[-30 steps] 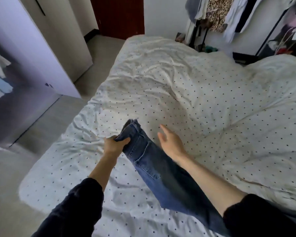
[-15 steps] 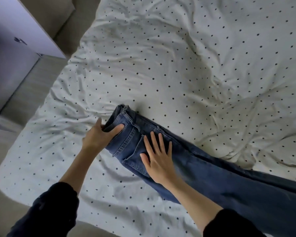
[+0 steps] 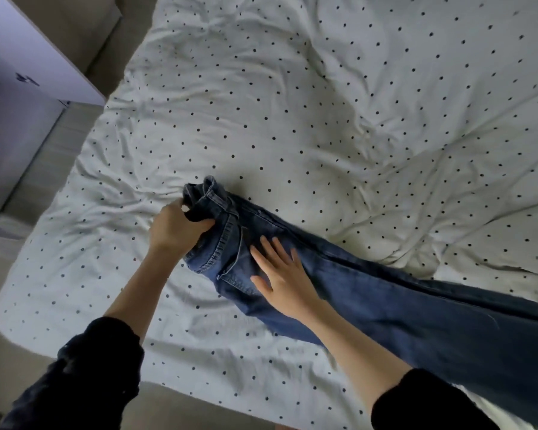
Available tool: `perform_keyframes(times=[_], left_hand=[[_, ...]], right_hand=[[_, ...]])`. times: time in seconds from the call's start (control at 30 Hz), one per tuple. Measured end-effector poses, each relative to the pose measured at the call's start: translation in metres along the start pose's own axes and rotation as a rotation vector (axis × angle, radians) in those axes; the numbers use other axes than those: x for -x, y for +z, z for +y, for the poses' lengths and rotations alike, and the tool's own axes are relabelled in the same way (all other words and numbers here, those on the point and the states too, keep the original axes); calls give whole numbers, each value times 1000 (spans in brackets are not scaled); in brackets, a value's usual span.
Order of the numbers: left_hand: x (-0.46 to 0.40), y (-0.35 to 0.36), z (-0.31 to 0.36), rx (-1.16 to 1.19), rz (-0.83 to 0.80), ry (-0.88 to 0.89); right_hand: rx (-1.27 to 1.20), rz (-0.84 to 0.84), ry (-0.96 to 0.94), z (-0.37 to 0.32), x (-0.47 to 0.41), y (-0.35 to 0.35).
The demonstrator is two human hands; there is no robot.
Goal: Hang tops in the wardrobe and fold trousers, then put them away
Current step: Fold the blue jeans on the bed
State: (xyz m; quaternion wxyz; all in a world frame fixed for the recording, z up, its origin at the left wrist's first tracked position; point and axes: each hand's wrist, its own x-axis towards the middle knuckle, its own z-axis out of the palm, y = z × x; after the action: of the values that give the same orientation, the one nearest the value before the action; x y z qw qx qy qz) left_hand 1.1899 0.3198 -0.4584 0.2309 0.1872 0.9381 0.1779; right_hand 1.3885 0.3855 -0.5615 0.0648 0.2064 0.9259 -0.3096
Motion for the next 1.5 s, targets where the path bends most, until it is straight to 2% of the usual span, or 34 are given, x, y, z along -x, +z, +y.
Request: perform_keyframes(times=[0.1,0.2,0.27,0.33,0.43,0.47,0.5,0.57,0.63,0.73,0.8,0.93,1.07,1.2,1.3,1.37,1.5], left_hand=[[34,3,23,-32,120,103],[81,23,48,-74,252,287],[109,49,62,-124,228,391],[135,82,75,-178,69,476],[158,132,88,-320,-464,547],[161,142,87,-349,-564,555],[161,148,83,-336,-578,548],[159,149,68,-245,-437,483],[154,145,46,-209,-273,397],[143,139,17,-213,-244,308],[134,144,7,-195,-262,313],[112,168,6,41,-288,256],[86,197,7,43,-285,115],[75,196,10,42,-287,17],[90,185,33,-19,-240,88],[109,179,58,-86,-214,139],[166,174,123,-93,-195,282]], right_hand=[[-108,30,79,20,47,-3],[-566,173,390,35,88,-18],[-815,283,581,47,110,-29],[-941,363,669,65,129,-38],[-1033,500,769,90,150,-44],[-1019,542,781,95,157,-44],[-976,564,774,98,162,-42],[-794,532,709,101,173,-38],[-524,425,605,98,178,-29],[-163,251,427,90,170,-17],[-29,181,353,83,158,-7],[12,72,361,80,132,25],[-23,-24,376,98,118,42],[-207,-59,325,105,119,33],[-557,-79,413,111,133,3],[-845,-2,512,117,149,-20],[-1189,263,677,141,204,-59]])
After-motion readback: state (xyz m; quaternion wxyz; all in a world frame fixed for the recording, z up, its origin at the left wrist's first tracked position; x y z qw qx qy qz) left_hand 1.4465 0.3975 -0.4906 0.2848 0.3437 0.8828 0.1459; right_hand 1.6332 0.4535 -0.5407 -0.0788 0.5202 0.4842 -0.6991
